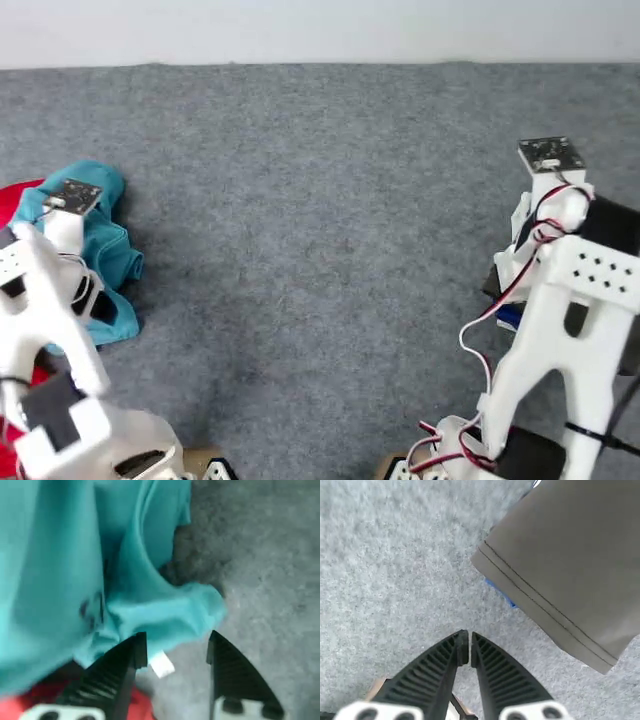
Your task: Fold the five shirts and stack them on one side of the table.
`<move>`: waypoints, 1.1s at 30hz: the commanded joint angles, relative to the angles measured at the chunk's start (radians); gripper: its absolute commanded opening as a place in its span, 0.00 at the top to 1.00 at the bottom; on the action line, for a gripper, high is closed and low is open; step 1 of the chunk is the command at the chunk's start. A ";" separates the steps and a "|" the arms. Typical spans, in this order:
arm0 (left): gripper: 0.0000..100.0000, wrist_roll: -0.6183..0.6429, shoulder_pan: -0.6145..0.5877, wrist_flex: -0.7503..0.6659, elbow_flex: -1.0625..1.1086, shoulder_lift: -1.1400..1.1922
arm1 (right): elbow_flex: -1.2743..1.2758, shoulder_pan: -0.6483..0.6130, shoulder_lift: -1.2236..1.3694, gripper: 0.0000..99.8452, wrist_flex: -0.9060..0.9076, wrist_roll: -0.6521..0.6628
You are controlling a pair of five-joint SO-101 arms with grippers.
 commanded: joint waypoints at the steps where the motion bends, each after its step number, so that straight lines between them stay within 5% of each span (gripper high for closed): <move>1: 0.79 -0.006 0.008 -0.046 -0.035 0.135 | -0.008 0.018 -0.039 0.99 0.039 -0.005; 7: 0.81 -0.006 0.052 -0.044 -0.096 0.327 | -0.008 0.018 -0.039 0.99 0.041 -0.006; 11: 0.94 -0.006 0.147 -0.043 -0.099 0.364 | -0.008 0.018 -0.039 0.99 0.041 -0.006; 20: 0.99 0.110 0.388 0.021 -0.101 0.120 | -0.008 0.018 -0.120 0.99 0.041 -0.005; 28: 0.99 0.459 0.861 0.028 -0.140 -0.184 | -0.008 0.016 -0.188 0.99 0.041 -0.002; 33: 0.99 0.540 1.140 0.021 -0.269 -0.181 | -0.008 0.018 -0.188 0.99 0.041 -0.002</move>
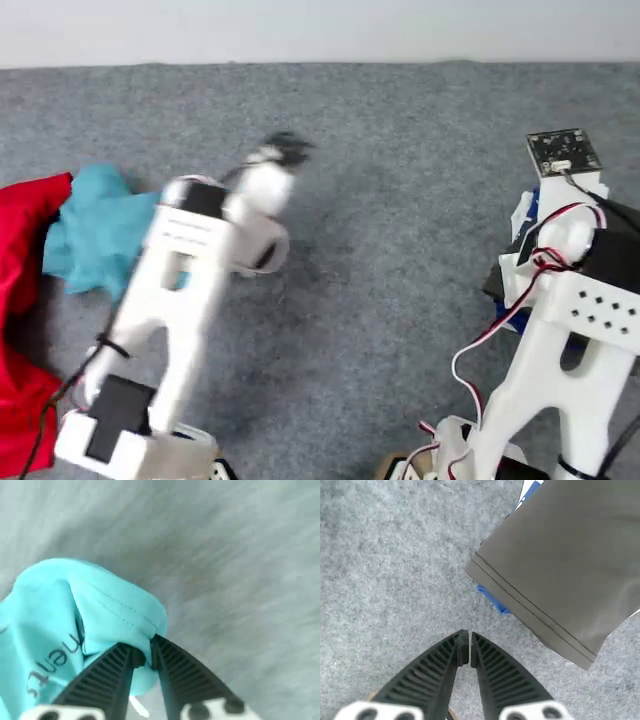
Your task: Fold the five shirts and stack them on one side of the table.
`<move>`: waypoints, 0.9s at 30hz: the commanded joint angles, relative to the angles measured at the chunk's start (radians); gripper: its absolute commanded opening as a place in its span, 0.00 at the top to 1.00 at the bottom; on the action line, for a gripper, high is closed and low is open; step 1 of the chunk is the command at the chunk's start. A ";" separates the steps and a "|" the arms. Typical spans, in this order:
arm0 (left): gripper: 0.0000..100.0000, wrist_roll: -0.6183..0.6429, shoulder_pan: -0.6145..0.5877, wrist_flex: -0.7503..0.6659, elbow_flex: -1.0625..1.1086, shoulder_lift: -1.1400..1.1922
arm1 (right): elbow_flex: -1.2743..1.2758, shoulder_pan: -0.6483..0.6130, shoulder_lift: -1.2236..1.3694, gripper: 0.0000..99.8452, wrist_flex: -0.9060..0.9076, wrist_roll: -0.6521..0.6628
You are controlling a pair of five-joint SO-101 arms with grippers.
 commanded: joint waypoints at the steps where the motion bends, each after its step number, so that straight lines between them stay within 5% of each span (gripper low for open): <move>1: 0.99 0.051 0.190 -0.005 -0.131 -0.034 | -0.008 0.018 -0.033 0.99 0.041 -0.002; 11: 0.98 0.066 0.427 0.077 -0.504 0.173 | 0.084 0.018 -0.035 0.99 0.041 -0.002; 18: 0.85 0.066 0.425 0.278 -0.693 0.206 | 0.086 0.013 -0.035 0.99 0.039 -0.002; 27: 0.84 0.060 0.310 0.391 -0.860 0.204 | 0.087 0.013 -0.035 0.99 0.038 -0.002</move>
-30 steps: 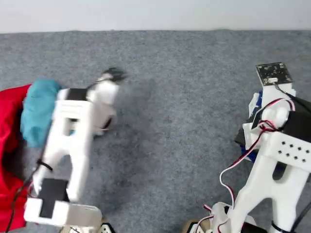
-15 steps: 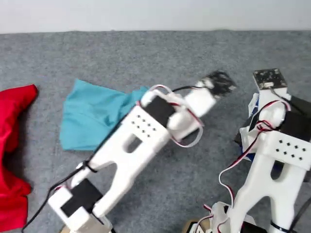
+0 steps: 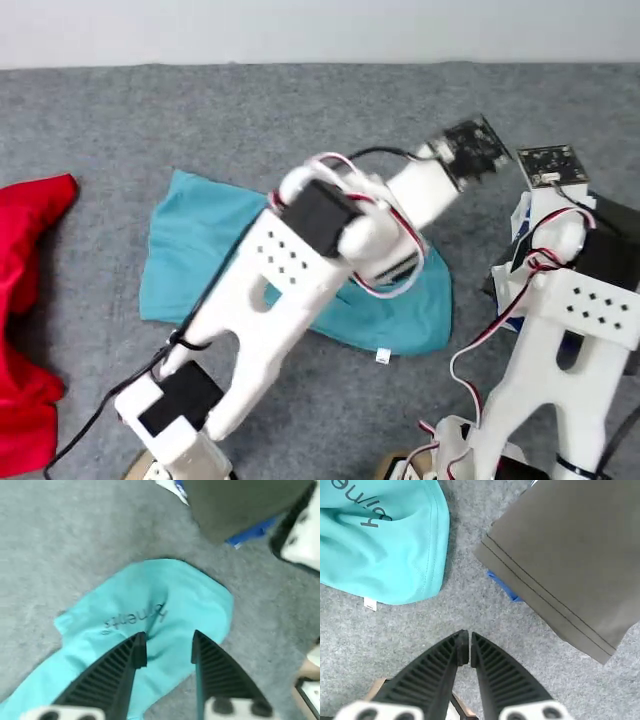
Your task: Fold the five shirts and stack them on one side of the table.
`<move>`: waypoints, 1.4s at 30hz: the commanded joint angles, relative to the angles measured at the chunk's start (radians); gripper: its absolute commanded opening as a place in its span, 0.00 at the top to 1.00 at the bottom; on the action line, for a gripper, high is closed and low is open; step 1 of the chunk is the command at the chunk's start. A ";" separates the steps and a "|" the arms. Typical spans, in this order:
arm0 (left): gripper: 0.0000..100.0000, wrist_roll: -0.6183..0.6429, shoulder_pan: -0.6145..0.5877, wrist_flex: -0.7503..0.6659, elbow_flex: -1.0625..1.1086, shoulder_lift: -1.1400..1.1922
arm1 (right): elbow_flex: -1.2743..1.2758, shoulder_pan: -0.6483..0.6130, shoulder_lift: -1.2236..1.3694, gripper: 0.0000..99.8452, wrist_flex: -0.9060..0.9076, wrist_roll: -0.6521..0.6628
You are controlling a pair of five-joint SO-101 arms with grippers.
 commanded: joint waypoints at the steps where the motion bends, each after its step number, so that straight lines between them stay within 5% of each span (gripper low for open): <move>1: 0.84 0.002 -0.104 0.028 -0.041 -0.012 | -0.003 0.013 -0.035 0.99 0.038 -0.002; 16: 0.84 -0.262 -0.583 0.025 0.605 -0.427 | -0.003 0.013 -0.035 0.99 0.038 -0.002; 27: 0.84 -0.661 -1.049 -0.132 0.912 -0.394 | -0.002 0.013 -0.025 0.99 0.035 -0.002; 42: 0.84 -0.755 -1.085 -0.373 1.004 -0.138 | -0.002 0.013 -0.033 0.99 0.036 0.000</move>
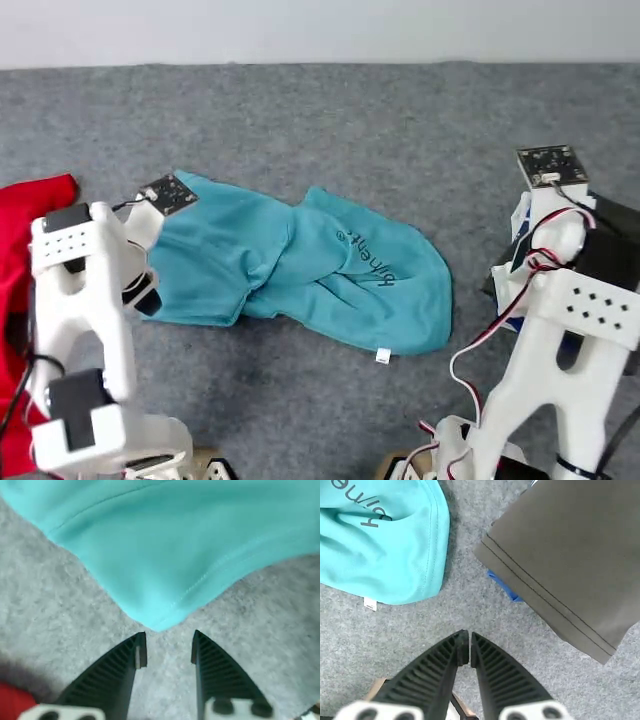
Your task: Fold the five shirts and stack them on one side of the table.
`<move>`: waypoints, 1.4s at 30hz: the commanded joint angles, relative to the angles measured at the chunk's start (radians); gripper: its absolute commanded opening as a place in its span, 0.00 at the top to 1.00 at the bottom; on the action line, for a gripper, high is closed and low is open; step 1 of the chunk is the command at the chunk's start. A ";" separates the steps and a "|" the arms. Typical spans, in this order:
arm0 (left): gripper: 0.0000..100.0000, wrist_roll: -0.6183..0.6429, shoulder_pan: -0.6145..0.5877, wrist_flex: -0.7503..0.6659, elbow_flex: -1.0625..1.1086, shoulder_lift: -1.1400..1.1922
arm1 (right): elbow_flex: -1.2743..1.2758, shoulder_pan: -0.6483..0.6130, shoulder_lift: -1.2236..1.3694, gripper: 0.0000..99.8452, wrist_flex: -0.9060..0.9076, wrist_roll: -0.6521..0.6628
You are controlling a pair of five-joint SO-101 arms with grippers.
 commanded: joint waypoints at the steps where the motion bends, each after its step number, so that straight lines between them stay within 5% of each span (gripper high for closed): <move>1: 0.84 -0.011 -0.006 -0.048 -0.010 0.032 | -0.002 0.013 -0.033 0.99 0.036 0.000; 31: 0.84 -0.183 -0.031 -0.083 -0.002 0.080 | -0.002 0.015 -0.033 0.99 0.039 0.000; 42: 0.80 -0.180 -0.018 -0.215 0.096 0.081 | -0.005 0.013 -0.035 0.99 0.041 0.000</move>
